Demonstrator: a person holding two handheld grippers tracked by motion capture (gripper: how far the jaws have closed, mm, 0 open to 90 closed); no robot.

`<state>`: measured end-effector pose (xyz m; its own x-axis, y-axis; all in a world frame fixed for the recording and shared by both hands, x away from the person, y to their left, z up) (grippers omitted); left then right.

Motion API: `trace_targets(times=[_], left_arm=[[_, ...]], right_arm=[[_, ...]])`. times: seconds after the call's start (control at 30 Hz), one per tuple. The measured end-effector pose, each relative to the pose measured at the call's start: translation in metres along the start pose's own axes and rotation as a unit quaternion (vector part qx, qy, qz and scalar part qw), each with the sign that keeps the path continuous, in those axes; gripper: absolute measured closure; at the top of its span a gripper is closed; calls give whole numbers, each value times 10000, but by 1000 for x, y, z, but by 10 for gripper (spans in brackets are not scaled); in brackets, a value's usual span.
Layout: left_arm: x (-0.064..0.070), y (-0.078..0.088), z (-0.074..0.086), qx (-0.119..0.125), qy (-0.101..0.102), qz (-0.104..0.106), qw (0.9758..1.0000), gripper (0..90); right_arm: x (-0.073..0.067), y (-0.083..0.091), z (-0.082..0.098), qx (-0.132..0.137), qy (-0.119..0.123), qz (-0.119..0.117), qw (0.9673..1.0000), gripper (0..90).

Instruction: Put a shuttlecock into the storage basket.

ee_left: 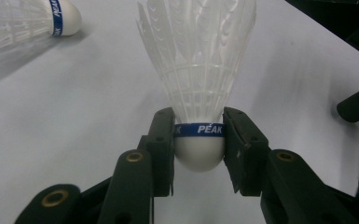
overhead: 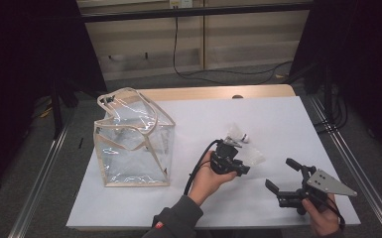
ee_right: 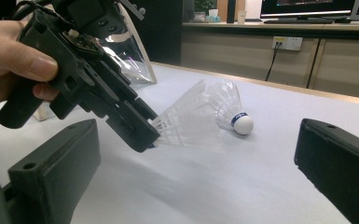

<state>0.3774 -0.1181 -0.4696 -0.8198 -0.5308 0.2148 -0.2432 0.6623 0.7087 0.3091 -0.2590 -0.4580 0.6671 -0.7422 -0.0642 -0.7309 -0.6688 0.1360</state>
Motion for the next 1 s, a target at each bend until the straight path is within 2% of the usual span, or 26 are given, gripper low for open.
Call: trace_targets(times=[0.1,0.57,0.7,1.0], left_arm=[[-4,6,1,-73,1,-44,10000,656],[-13,33,-2,-128,14,-6,9999,656],[-14,39,-3,-124,48,46,9999,656],[-18,45,-6,-169,3,-24,9999,656]], right_arm=[[-1,-1,0,-26,21,-29,10000,1],[-1,-4,1,-37,5,-57,10000,1],[-1,-6,0,-13,11,-70,10000,1],[-1,-6,1,-22,-8,-69,10000,1]])
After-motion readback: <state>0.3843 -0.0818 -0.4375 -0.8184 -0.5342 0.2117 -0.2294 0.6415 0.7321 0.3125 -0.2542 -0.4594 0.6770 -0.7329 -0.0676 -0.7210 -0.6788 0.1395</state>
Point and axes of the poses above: each handheld gripper's, and its own axes: y roughly backward along the jaws, z roughly out of its underside, x roughly to its right, the point moved 8 cm from there along -y, roughly forward along the jaws, and after that the axes turned 8 degrees about -z, right-handed, at the moved point
